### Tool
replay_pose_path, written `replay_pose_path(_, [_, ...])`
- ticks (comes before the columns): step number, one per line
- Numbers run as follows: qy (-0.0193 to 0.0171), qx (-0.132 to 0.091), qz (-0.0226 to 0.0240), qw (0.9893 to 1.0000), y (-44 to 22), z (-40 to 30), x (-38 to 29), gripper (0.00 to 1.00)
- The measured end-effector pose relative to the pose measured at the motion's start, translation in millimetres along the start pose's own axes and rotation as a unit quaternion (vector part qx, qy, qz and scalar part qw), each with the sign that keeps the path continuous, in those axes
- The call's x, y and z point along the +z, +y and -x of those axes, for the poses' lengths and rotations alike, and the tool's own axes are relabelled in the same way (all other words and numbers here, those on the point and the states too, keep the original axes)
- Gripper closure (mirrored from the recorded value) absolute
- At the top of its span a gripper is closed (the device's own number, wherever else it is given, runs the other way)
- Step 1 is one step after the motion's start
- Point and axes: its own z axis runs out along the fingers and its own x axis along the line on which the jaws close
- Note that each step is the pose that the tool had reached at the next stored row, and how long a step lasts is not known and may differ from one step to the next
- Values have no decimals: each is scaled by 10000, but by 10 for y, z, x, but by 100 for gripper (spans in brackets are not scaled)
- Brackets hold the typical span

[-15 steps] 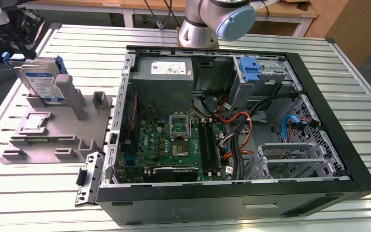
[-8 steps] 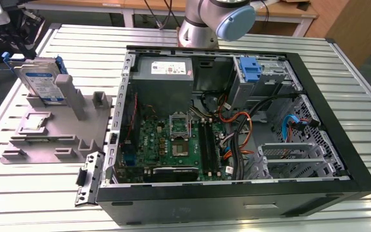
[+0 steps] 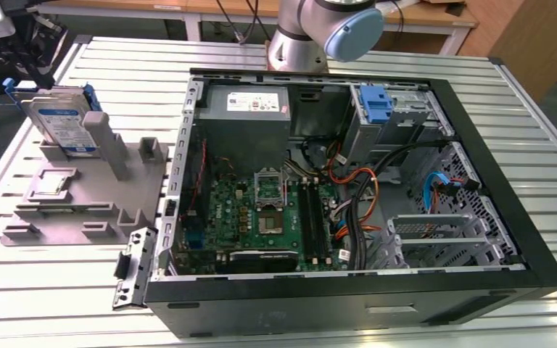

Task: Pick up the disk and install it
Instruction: 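Pick up the disk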

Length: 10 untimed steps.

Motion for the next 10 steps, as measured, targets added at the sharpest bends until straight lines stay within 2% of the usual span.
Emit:
replay_pose_path(3, [1,-26,1,10000,0,0,0,89])
replay_pose_path(6, [9,-213,6,9998,0,0,1,89])
replay_pose_path(10, [26,-574,14,9983,0,0,0,89])
